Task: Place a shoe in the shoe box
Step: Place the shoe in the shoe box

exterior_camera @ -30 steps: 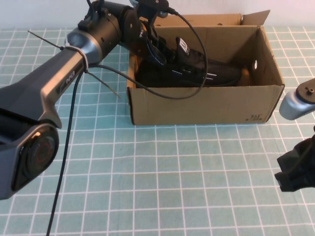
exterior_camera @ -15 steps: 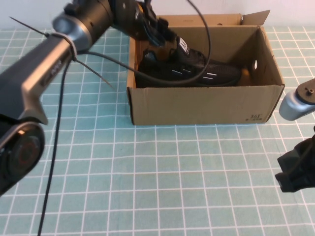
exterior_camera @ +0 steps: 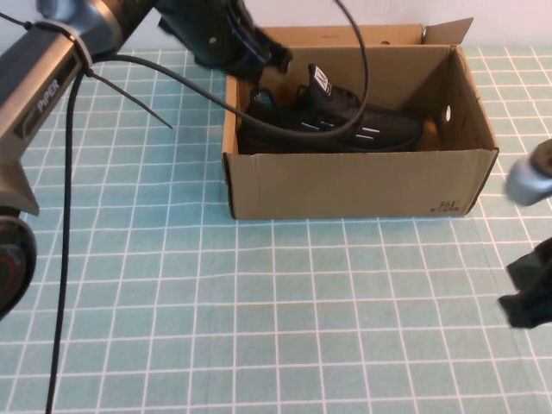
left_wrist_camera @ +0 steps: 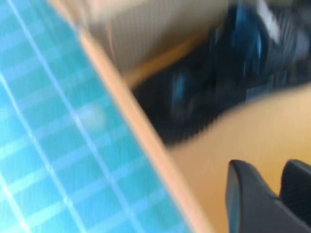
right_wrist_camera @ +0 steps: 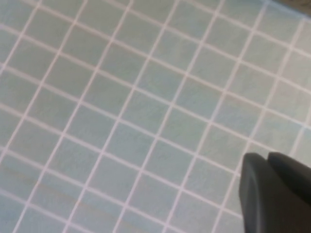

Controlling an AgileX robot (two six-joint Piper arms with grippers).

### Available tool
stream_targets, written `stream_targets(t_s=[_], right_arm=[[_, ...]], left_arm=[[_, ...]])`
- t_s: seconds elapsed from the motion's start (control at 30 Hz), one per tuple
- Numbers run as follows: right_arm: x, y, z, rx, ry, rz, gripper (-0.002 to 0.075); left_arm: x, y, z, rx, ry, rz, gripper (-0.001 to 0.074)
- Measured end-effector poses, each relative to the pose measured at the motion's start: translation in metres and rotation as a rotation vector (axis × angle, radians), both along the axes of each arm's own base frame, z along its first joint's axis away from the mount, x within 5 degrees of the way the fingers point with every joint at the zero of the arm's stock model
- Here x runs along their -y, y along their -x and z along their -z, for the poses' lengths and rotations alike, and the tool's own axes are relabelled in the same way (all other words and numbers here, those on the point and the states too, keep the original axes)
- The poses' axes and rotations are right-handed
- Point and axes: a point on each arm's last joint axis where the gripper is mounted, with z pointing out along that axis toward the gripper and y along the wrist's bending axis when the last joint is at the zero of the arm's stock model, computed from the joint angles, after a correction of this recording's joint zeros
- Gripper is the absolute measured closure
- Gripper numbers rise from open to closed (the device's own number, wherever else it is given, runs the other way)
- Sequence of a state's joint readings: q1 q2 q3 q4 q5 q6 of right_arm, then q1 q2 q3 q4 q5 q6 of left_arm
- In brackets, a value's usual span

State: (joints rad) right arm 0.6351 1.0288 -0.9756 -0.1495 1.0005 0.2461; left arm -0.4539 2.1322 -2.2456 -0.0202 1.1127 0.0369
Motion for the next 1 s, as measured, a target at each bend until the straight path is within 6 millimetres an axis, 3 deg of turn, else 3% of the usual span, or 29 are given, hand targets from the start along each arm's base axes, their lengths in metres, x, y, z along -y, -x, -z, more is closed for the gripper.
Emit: stream_targets(t_s=[0.2,0.43,0.6,0.83,1.0], right_arm=[[0.017,0.020,-0.018,0.052,-0.089,0.084,0.0731],[0.039,0.059,-0.038,0.090,-0.233,0.102,0.0731],[0.064,0.094,-0.043,0.096,-0.247,0.093,0.0731],[0.097,0.141,-0.047,0.185,-0.334,0.067,0.0731],[0.108,0.163,-0.048,0.257,-0.379,-0.011,0.0731]], left_arm=[[-0.006,0.010,0.002,-0.091,-0.086,0.039,0.0689],[-0.019,0.039,-0.047,-0.010,-0.045,0.045,0.0735],[-0.043,0.089,-0.086,0.031,-0.020,0.029,0.0737],[-0.080,0.165,-0.088,0.134,0.073,0.000,0.0737],[-0.117,0.244,-0.073,0.321,0.200,-0.006,0.0738]])
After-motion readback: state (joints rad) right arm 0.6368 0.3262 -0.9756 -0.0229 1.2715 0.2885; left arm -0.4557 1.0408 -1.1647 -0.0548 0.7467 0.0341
